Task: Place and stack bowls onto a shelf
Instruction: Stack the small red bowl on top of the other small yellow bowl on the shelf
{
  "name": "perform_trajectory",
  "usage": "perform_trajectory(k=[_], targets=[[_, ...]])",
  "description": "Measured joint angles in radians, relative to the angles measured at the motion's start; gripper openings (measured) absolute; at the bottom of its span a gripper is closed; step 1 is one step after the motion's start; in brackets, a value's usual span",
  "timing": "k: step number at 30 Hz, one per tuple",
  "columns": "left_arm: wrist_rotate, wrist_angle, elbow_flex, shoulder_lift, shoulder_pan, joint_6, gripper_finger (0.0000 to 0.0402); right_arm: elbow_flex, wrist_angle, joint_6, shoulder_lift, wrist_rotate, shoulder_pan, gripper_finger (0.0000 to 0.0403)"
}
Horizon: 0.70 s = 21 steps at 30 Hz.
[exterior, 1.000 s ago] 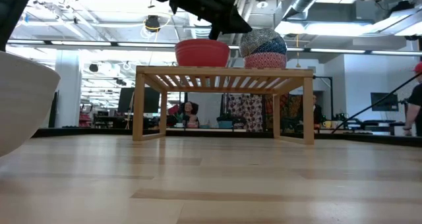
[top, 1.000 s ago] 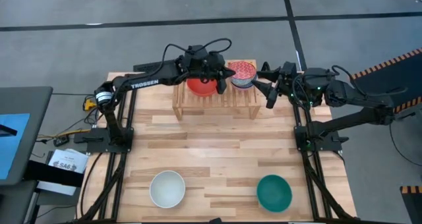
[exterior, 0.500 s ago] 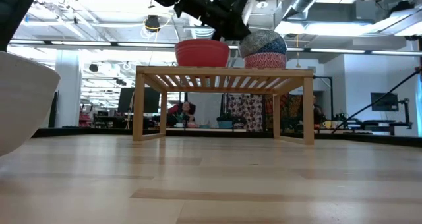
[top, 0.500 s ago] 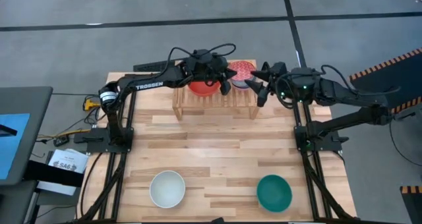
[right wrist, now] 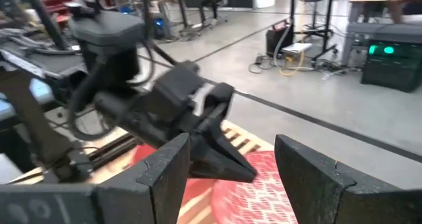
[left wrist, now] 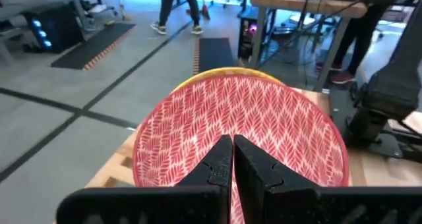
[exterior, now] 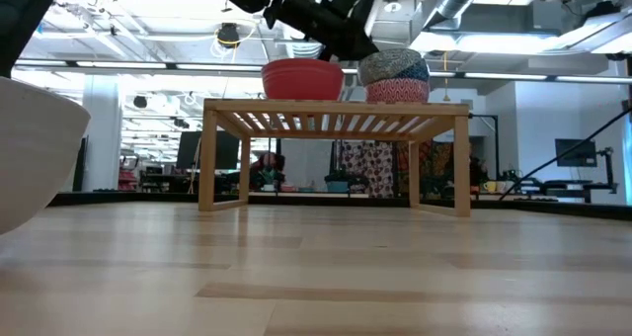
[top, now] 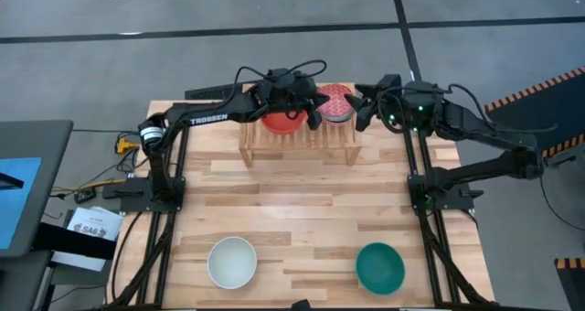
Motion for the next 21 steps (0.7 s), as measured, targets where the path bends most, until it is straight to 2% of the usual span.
perform_trajectory(k=[6, 8, 10, 15, 18, 21], targets=[[0.023, 0.021, 0.000, -0.020, 0.004, 0.060, 0.0000, 0.000, -0.096, 0.001, 0.001, 0.000, -0.069, 0.0236], [0.025, 0.012, 0.000, -0.019, 0.005, 0.069, 0.0000, 0.000, -0.142, -0.001, 0.001, -0.001, -0.095, 0.0213], [0.025, 0.013, 0.000, -0.019, 0.005, 0.081, 0.0000, -0.004, -0.180, -0.025, 0.001, -0.009, -0.123, 0.0174], [0.048, 0.024, 0.000, -0.019, 0.006, 0.090, 0.0000, -0.113, -0.068, -0.095, -0.015, -0.170, -0.204, 0.0028], [0.102, 0.035, 0.000, -0.019, 0.008, 0.094, 0.0000, -0.178, 0.071, -0.091, -0.057, -0.305, -0.256, 0.0022], [0.131, 0.049, 0.000, -0.019, 0.008, 0.083, 0.0000, -0.201, 0.123, -0.084, -0.086, -0.348, -0.273, 0.0021]])
